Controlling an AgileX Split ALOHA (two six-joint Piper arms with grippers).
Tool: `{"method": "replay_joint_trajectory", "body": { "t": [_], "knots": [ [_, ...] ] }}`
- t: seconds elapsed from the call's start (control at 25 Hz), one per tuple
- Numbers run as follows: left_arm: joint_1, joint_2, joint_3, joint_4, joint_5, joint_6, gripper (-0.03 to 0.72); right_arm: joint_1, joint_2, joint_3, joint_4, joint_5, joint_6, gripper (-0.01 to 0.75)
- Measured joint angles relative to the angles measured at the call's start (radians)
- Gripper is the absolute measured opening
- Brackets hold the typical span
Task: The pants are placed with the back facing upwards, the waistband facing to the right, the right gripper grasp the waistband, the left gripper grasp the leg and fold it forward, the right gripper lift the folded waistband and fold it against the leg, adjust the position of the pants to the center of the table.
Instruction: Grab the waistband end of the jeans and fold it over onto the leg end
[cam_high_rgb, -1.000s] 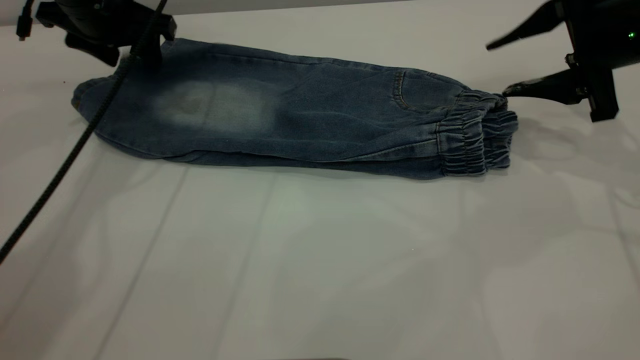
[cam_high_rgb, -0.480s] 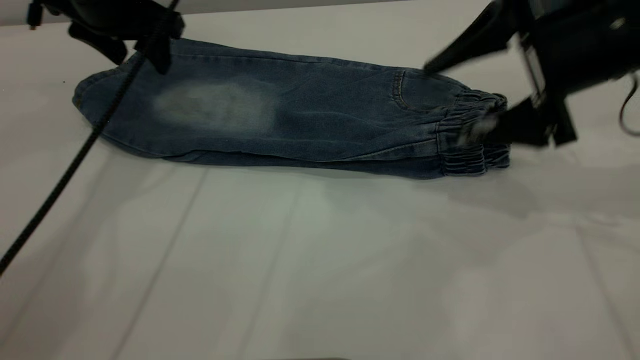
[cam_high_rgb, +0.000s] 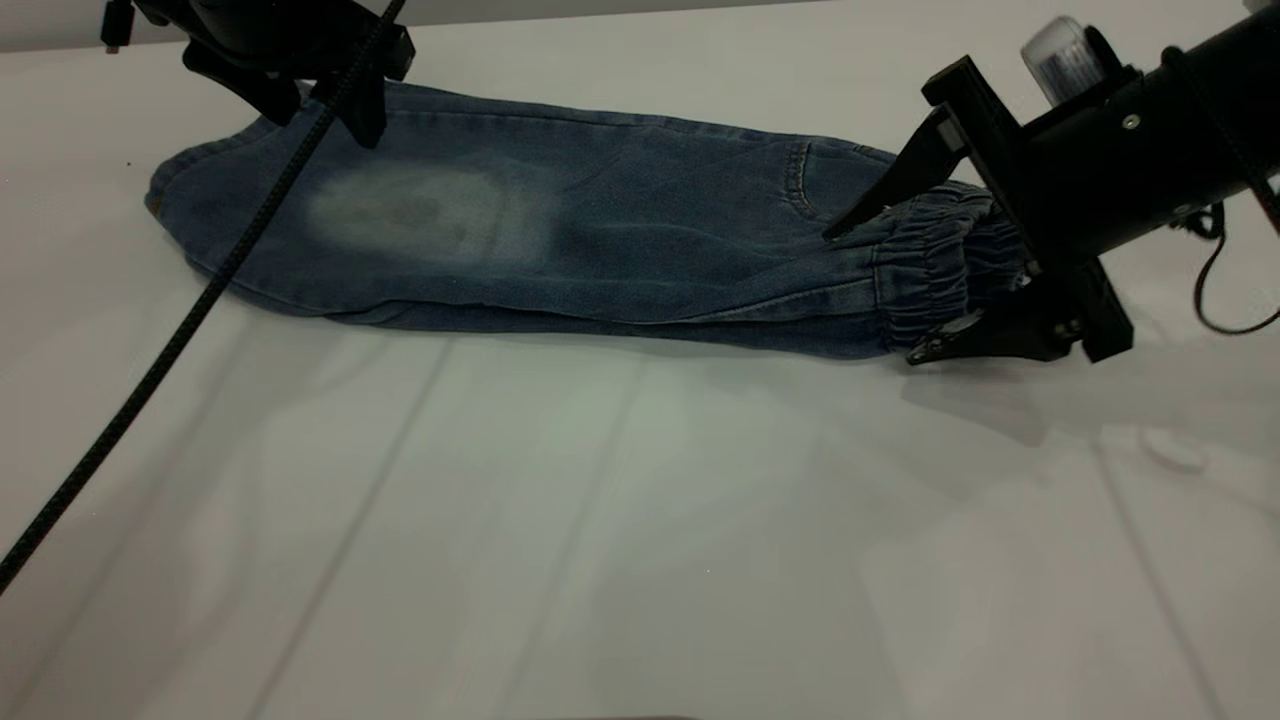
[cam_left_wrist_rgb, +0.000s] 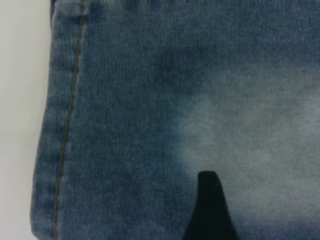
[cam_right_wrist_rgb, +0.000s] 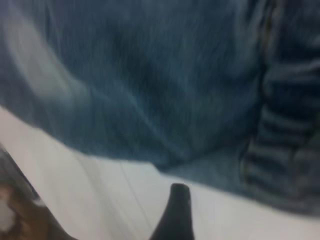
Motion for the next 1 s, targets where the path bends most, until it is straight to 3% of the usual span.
{"method": "replay_joint_trajectory", "body": {
  "t": [0.44,0.56,0.72,0.76,1.0],
  "knots": [
    [-0.001,0.0,0.0,0.0,0.011,0.001,0.483,-0.013,0.052,-0.007,0.163,-0.091,-0.087,0.56],
    [-0.012,0.0,0.0,0.0,0.011,0.004,0.471,-0.013,0.052,-0.007,0.165,-0.113,-0.124,0.436],
    [-0.061,0.0,0.0,-0.002,0.006,0.019,0.463,-0.013,0.053,-0.007,0.165,-0.14,-0.226,0.118],
    [-0.078,0.0,0.0,-0.003,0.001,0.021,0.463,-0.013,0.053,-0.007,0.165,-0.14,-0.256,0.076],
    [-0.194,0.024,0.0,-0.075,-0.068,0.06,0.463,-0.015,0.049,-0.007,0.165,-0.071,-0.466,0.052]
  ]
}}
